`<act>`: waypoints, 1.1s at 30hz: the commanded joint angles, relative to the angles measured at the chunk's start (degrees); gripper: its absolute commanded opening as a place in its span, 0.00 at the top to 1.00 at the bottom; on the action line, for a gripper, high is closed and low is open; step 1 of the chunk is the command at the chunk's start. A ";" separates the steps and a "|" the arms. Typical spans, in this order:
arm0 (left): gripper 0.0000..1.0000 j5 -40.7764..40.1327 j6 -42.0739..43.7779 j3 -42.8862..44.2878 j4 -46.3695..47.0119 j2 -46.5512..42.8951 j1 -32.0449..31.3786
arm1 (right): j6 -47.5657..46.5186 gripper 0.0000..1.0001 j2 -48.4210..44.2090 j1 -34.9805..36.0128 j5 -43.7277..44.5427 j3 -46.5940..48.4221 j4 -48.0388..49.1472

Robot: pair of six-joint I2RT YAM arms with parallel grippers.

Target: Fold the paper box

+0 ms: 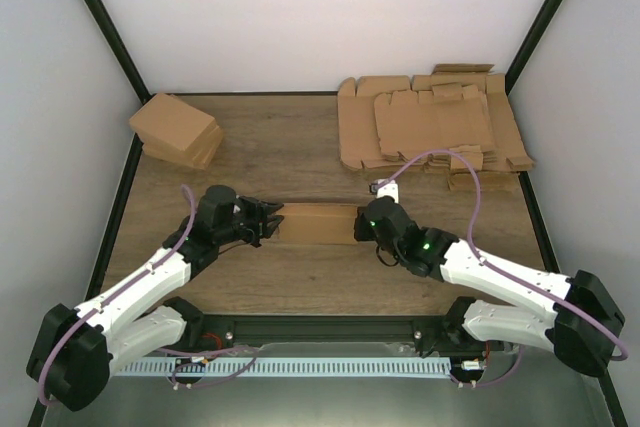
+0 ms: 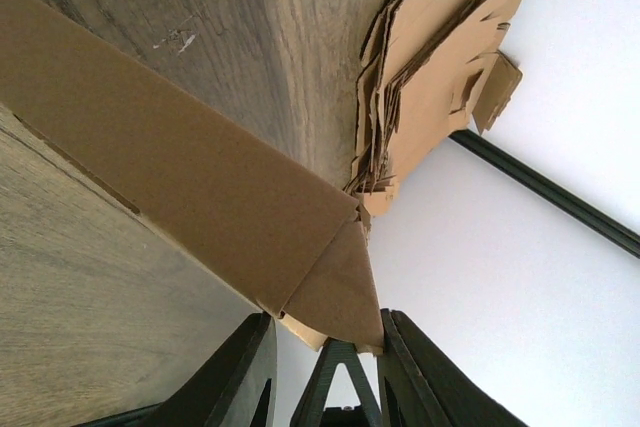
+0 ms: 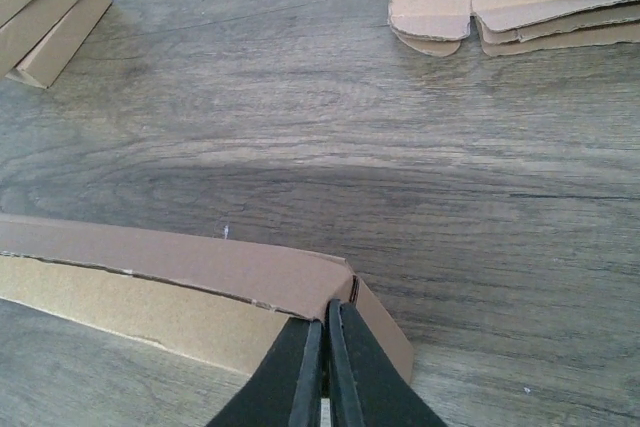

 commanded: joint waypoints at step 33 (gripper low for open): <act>0.70 -1.01 0.21 -3.46 -5.52 -1.54 -1.01 | 0.00 0.56 -7.16 1.14 -10.36 3.79 -21.18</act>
